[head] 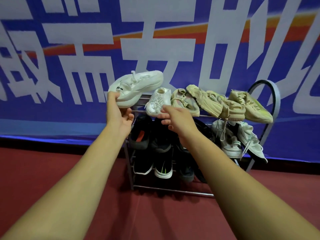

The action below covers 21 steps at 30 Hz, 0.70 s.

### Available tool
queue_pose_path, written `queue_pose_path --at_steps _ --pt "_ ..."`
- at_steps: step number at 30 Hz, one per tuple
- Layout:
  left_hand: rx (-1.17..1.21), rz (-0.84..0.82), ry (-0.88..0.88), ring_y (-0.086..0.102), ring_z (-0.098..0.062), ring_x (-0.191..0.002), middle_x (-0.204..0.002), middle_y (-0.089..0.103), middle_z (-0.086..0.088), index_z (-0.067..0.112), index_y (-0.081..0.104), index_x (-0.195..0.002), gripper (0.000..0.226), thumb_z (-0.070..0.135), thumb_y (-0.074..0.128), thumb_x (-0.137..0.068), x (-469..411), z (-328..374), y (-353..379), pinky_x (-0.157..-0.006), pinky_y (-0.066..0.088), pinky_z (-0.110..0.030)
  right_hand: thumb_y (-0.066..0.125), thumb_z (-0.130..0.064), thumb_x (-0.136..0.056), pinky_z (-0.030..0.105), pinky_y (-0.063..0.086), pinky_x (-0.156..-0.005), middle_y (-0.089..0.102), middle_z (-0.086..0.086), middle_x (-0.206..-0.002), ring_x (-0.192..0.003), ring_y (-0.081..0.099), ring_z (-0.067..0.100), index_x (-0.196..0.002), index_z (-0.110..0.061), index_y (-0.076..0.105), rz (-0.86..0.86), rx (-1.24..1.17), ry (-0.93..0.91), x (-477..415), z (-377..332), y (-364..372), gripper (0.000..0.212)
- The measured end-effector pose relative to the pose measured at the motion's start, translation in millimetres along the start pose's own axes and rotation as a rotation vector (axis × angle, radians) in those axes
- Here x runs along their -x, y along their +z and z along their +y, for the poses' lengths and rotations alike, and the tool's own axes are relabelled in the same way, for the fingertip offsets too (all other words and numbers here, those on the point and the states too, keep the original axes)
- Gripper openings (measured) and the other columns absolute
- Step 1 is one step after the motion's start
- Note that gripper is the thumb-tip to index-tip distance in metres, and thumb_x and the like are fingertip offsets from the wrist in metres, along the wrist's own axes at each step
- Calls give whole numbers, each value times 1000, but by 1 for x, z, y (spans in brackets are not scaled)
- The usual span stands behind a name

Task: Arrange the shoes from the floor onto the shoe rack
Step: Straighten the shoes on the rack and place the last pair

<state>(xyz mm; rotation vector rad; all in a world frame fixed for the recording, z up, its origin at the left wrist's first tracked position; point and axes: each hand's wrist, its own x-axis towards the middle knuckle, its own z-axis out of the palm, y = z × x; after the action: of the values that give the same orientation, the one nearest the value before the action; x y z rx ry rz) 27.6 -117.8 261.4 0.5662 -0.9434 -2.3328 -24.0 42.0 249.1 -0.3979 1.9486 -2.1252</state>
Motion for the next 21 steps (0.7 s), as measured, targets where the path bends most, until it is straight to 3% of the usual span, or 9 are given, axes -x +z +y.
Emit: queue_pose_path --at_steps 3,5,8,11,14,17,21 --pt "66 -29 -81 39 -10 -52 -70 56 1 17 65 -95 32 44 64 -77 7 -3 -8 -52 30 -22 62 -42 -93 22 42 -60 79 1 -95 -72 63 9 -115 -17 64 36 -167 95 6 -4 -6 33" --pt "72 -50 -89 37 -10 -49 -61 55 3 18 63 -86 30 47 61 -79 13 -6 -11 -50 27 -22 65 -47 -91 20 42 -56 78 3 -99 -70 66 9 -124 -19 59 62 -281 158 11 -2 -12 43" --pt "59 -97 -88 45 -9 -45 -60 57 6 21 63 -80 28 48 59 -81 22 -4 -12 -47 33 -21 69 -49 -89 18 39 -47 74 2 -97 -59 64 8 -111 -18 63 160 -444 206 16 -1 -23 39" --pt "23 -93 -125 55 -10 -44 -64 63 5 22 67 -86 34 55 61 -79 24 -3 -11 -51 41 -21 69 -56 -84 20 31 -38 67 -4 -80 -52 52 7 -101 -20 68 216 -493 179 15 -1 -34 40" --pt "40 -47 -155 66 -14 -62 -76 72 2 21 73 -97 50 66 65 -76 21 -2 -7 -61 51 -23 58 -57 -83 18 24 -36 58 -5 -70 -48 41 8 -101 -22 65 208 -455 169 12 3 -43 40" --pt "83 -66 -137 72 -19 -85 -98 77 -3 21 73 -111 64 75 63 -76 15 -3 -2 -68 58 -28 55 -40 -87 18 24 -36 50 -4 -64 -46 37 9 -98 -18 57 185 -415 181 11 4 -52 25" --pt "104 -190 -104 66 -16 -107 -120 70 -3 17 64 -127 66 64 69 -81 14 -9 14 -85 53 -30 51 -25 -89 17 20 -38 40 -7 -51 -36 34 6 -77 -18 51 144 -532 189 11 -1 -54 14"
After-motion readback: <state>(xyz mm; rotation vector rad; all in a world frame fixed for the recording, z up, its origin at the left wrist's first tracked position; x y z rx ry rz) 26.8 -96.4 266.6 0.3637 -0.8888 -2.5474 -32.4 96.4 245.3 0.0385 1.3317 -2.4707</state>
